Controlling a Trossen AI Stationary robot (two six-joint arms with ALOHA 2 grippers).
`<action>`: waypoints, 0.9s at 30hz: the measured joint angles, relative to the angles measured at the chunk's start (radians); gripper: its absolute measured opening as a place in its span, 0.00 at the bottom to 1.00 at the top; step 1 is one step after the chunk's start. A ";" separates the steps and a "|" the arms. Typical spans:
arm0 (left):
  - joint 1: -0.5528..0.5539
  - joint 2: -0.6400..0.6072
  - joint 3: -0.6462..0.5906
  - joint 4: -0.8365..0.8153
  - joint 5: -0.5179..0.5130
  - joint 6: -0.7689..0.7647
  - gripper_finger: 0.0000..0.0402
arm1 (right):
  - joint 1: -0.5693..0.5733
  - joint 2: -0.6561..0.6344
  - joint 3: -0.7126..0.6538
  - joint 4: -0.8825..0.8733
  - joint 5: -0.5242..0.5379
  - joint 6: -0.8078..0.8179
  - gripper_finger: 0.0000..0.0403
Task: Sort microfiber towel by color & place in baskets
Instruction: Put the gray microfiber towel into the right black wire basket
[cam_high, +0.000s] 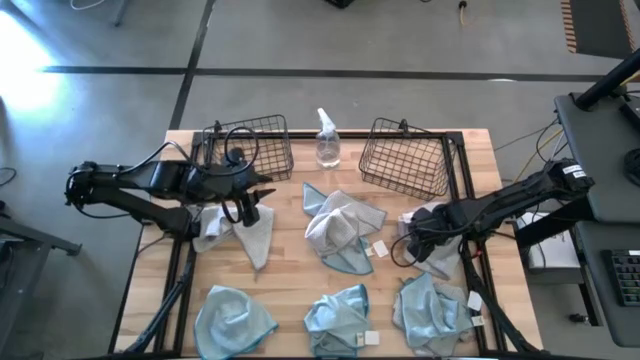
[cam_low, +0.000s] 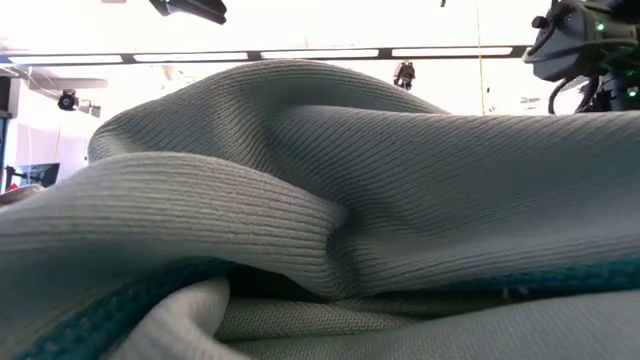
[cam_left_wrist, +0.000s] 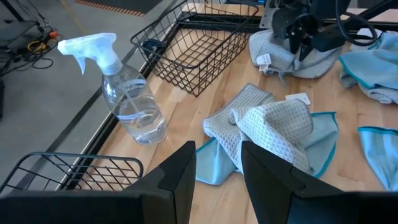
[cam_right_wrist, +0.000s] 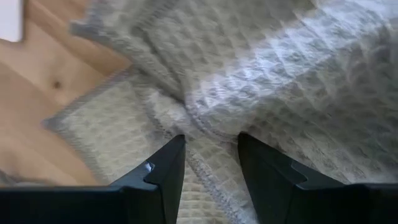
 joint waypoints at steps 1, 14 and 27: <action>0.000 0.000 0.000 0.000 0.000 0.000 0.28 | 0.000 0.000 -0.005 0.000 0.000 0.001 0.36; 0.000 0.001 0.000 0.010 -0.002 0.000 0.28 | 0.000 0.000 -0.019 0.003 0.000 0.008 0.36; 0.000 0.002 0.000 0.016 -0.003 0.001 0.28 | 0.000 0.000 -0.019 0.014 -0.009 0.011 0.19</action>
